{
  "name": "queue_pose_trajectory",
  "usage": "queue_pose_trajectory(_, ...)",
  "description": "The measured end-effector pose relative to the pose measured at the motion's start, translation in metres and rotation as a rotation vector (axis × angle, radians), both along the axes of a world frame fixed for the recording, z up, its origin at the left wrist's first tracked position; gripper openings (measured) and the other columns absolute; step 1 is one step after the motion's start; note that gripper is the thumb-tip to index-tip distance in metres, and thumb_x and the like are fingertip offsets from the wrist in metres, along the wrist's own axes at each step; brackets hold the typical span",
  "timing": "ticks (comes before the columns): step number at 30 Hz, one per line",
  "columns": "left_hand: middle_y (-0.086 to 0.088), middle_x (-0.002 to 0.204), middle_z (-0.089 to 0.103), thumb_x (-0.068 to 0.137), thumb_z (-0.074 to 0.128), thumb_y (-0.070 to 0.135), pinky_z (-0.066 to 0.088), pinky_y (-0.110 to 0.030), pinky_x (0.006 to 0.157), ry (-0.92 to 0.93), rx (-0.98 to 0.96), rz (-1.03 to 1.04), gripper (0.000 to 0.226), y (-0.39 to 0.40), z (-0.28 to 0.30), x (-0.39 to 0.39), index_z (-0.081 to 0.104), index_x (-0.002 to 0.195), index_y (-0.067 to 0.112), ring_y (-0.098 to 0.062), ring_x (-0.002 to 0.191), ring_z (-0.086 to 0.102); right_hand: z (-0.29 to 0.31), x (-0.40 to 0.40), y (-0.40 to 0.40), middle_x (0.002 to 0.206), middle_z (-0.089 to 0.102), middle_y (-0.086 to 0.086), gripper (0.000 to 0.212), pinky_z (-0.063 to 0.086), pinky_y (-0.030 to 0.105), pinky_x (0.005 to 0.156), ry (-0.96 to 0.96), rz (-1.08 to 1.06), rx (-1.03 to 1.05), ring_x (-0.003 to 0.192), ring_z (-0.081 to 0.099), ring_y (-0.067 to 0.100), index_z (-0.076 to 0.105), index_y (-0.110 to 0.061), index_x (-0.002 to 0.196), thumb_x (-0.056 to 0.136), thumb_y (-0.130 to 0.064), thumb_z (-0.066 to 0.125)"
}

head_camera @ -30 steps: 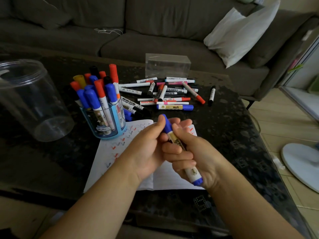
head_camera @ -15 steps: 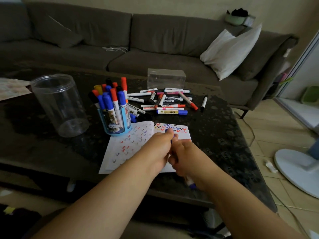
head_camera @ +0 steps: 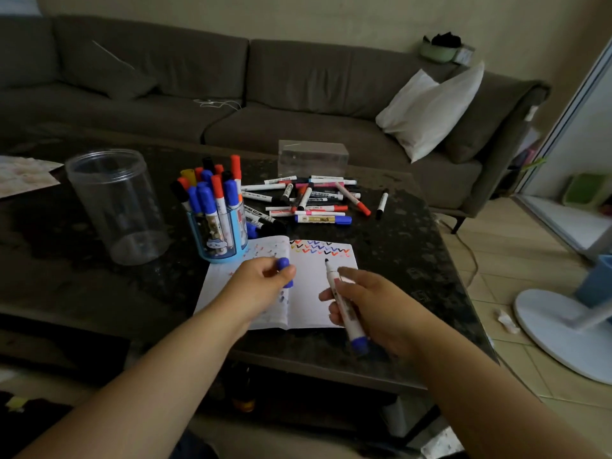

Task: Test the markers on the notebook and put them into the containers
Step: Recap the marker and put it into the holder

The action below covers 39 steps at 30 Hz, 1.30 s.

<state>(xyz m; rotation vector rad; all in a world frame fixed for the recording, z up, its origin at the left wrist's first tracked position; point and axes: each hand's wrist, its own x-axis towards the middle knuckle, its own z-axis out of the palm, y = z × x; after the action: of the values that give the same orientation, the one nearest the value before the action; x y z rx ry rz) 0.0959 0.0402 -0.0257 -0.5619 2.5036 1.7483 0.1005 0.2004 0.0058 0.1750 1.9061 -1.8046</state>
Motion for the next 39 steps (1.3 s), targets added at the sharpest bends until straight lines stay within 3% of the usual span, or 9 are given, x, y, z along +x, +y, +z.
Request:
queue_pose_trajectory(4,0.0,0.102,0.064,0.09,0.06,0.02,0.04,-0.017,0.064,0.109,-0.165,-0.041,0.014,-0.003,-0.005,-0.014,0.062,0.104,0.018,-0.01,0.083,0.056,-0.008,-0.025,-0.004,0.096,0.065,0.02,0.019,0.056,0.027,0.06,0.064,-0.103,-0.128,0.065,0.068,0.018,0.056,-0.017,0.111,0.099,-0.009,0.044)
queue_pose_trajectory(7,0.0,0.108,0.063,0.088,0.061,0.014,0.041,-0.02,0.077,0.183,-0.257,-0.02,0.02,-0.008,-0.017,-0.021,0.058,0.105,0.024,-0.013,0.093,0.057,-0.013,-0.045,-0.012,0.092,0.069,0.022,0.022,0.058,0.028,0.061,-0.033,-0.194,-0.365,0.07,0.07,0.02,0.067,-0.008,0.1,0.098,-0.009,0.045)
queue_pose_trajectory(10,0.001,0.104,0.063,0.088,0.06,0.014,0.041,-0.022,0.077,0.314,-0.3,0.056,0.019,-0.011,-0.02,-0.027,0.054,0.099,0.028,-0.013,0.092,0.057,-0.021,-0.068,-0.025,0.082,0.072,0.016,0.027,0.058,0.027,0.062,-0.046,-0.196,-0.482,0.067,0.068,0.017,0.067,-0.009,0.102,0.094,0.002,0.044)
queue_pose_trajectory(12,0.003,0.105,0.062,0.089,0.058,0.017,0.043,-0.022,0.078,0.395,-0.426,0.042,0.019,-0.014,-0.017,-0.033,0.055,0.107,0.025,-0.012,0.094,0.056,-0.027,-0.083,-0.035,0.075,0.069,0.008,0.03,0.056,0.027,0.069,0.028,-0.121,-0.382,0.068,0.063,0.014,0.062,-0.014,0.107,0.093,0.006,0.043)
queue_pose_trajectory(15,0.004,0.112,0.059,0.093,0.052,0.025,0.038,-0.021,0.078,0.442,-0.605,-0.044,0.027,-0.021,-0.018,-0.046,0.049,0.12,0.022,-0.013,0.1,0.054,-0.039,-0.103,-0.049,0.069,0.059,0.0,0.013,0.052,0.03,0.073,0.213,-0.044,-0.043,0.069,0.055,0.012,0.061,-0.018,0.104,0.096,-0.021,0.051)
queue_pose_trajectory(20,-0.001,0.108,0.06,0.098,0.034,0.036,0.034,-0.025,0.07,0.359,-0.788,-0.168,0.03,-0.023,-0.031,-0.057,0.041,0.121,0.018,-0.02,0.096,0.056,-0.066,-0.125,-0.064,0.059,0.051,-0.006,0.035,0.041,0.025,0.062,0.488,-0.104,0.225,0.055,0.047,0.002,0.067,-0.026,0.092,0.097,-0.045,0.038)
queue_pose_trajectory(26,-0.001,0.108,0.06,0.1,0.033,0.032,0.031,-0.027,0.068,0.186,-0.931,-0.261,0.022,-0.021,-0.04,-0.063,0.048,0.109,0.018,-0.022,0.098,0.057,-0.089,-0.129,-0.061,0.057,0.055,-0.007,0.01,0.038,0.015,0.05,0.601,-0.182,0.316,0.05,0.046,0.001,0.063,-0.016,0.081,0.089,-0.017,0.058)
queue_pose_trajectory(31,-0.001,0.111,0.057,0.101,0.035,0.029,0.031,-0.026,0.07,0.114,-0.942,-0.281,0.021,-0.02,-0.041,-0.065,0.047,0.112,0.017,-0.02,0.102,0.054,-0.093,-0.133,-0.06,0.047,0.045,-0.013,0.023,0.033,0.01,0.046,0.67,-0.162,0.356,0.045,0.041,0.0,0.048,-0.009,0.069,0.087,-0.012,0.061)
queue_pose_trajectory(39,-0.002,0.112,0.057,0.101,0.036,0.028,0.033,-0.026,0.073,0.09,-0.941,-0.284,0.023,-0.016,-0.044,-0.066,0.046,0.118,0.017,-0.02,0.103,0.054,-0.094,-0.133,-0.062,0.052,0.044,-0.007,0.024,0.033,0.012,0.047,0.704,-0.141,0.356,0.046,0.04,0.002,0.048,-0.005,0.069,0.087,-0.012,0.062)
